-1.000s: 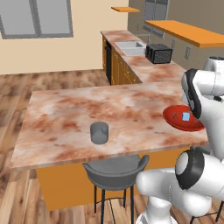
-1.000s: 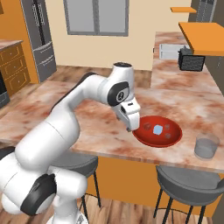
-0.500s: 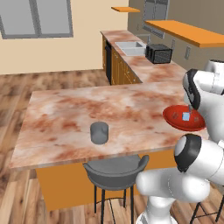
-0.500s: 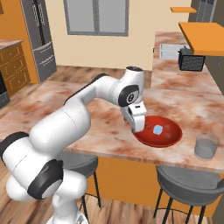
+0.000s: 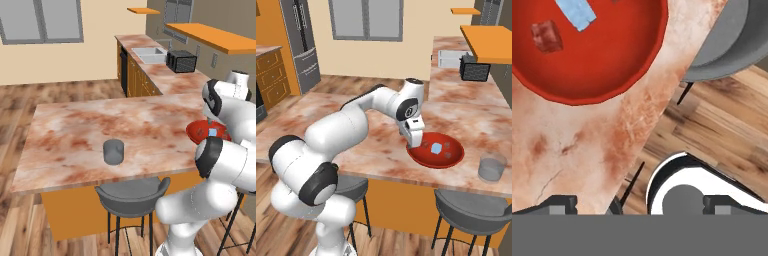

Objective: There are four ice cubes in the ice bowl. Place two ice cubes in each glass of water.

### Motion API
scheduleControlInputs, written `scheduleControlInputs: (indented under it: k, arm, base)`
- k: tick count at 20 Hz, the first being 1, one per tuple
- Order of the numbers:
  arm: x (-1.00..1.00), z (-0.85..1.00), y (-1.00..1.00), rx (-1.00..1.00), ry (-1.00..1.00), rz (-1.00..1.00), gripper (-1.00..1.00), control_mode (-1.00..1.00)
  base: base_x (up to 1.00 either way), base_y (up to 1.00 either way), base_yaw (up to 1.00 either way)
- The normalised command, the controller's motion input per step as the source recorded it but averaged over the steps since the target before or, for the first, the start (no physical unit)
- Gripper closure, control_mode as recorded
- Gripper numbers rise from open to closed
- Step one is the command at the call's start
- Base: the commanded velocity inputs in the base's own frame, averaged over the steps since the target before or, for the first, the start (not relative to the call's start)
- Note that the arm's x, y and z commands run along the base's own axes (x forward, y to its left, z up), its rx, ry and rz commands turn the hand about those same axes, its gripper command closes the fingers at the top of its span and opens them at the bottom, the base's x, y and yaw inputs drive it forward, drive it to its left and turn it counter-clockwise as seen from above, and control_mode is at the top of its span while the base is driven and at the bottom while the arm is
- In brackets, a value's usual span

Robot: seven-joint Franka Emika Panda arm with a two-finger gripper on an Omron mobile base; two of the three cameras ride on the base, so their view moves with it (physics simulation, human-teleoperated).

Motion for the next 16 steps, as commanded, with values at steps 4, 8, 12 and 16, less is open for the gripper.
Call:
scheduleControlInputs:
  k: [4,8,12,16]
  arm:
    - [0.19,-0.20,0.00,0.07,-0.01,0.00,-1.00,-1.00]
    - [0.27,-0.28,-0.01,0.04,0.00,0.00,-1.00,-1.00]
    - [0.26,-0.32,-0.18,0.02,0.00,0.00,-1.00,-1.00]
    - [0.28,-0.29,-0.36,0.06,0.00,0.00,-1.00,-1.00]
  base:
    - [0.00,0.00,0.00]
    - [0.00,0.00,0.00]
    - [0.00,0.00,0.00]
    - [0.00,0.00,0.00]
